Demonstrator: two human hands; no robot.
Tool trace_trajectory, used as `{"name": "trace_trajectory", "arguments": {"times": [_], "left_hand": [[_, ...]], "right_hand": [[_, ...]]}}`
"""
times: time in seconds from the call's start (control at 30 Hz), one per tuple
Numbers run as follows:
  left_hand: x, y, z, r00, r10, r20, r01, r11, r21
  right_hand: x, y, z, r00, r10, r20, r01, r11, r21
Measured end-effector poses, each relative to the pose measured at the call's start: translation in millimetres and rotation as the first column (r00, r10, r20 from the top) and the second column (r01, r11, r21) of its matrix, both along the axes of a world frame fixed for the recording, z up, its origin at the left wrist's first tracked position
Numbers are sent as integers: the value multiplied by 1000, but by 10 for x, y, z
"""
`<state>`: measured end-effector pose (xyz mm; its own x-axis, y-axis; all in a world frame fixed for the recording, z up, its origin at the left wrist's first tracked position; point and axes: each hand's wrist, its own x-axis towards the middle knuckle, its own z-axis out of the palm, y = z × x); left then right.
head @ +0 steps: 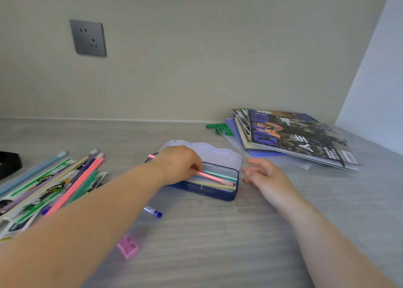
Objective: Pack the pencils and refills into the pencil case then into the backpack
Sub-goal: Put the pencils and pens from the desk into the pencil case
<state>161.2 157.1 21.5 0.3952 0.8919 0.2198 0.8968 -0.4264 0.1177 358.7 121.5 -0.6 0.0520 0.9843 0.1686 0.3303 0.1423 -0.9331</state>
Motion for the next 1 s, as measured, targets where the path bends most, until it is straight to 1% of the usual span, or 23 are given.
{"name": "trace_trajectory", "arguments": {"times": [0.1, 0.23, 0.33, 0.4, 0.5, 0.6, 0.7, 0.77, 0.83, 0.9, 0.93, 1.0], "left_hand": [[-31, 6, -32, 997, 9, 73, -3, 997, -80], [-42, -6, -46, 998, 16, 64, -10, 995, -95], [-42, -52, -68, 997, 16, 74, -7, 993, -120], [-90, -124, -82, 996, 16, 88, -4, 991, -132], [-277, -256, -51, 989, 22, 149, -6, 994, -107], [-600, -452, 13, 981, 68, 182, -53, 995, -82], [-999, -708, 17, 978, 157, 136, -144, 984, -103], [-1256, -880, 7, 958, 253, 136, -238, 964, -115], [-1490, -1026, 6, 906, 401, 137, -388, 915, -110], [-1684, -1133, -22, 834, 524, 172, -505, 851, -143], [-1743, -1174, -50, 810, 558, 179, -534, 829, -165], [-1789, -1214, -116, 803, 578, 149, -550, 813, -191]], "right_hand": [[-3, 25, -29, 997, 14, 76, -14, 1000, 1], [4, 19, -24, 992, 27, 127, -28, 1000, 8], [2, 3, -1, 983, 36, 179, -45, 998, 43], [-22, -5, 6, 971, 94, 222, -109, 992, 57], [-72, -40, -14, 931, 190, 313, -214, 976, 44], [-97, -80, -33, 873, 208, 441, -265, 961, 73], [-118, -111, -30, 848, 192, 494, -275, 956, 101], [-128, -131, -32, 845, 169, 507, -265, 957, 123], [-137, -152, -40, 845, 123, 520, -240, 957, 164], [-158, -188, -49, 845, 105, 525, -235, 953, 188], [-172, -208, -54, 840, 115, 531, -250, 950, 188], [-201, -241, -63, 819, 139, 557, -279, 944, 174]]}}
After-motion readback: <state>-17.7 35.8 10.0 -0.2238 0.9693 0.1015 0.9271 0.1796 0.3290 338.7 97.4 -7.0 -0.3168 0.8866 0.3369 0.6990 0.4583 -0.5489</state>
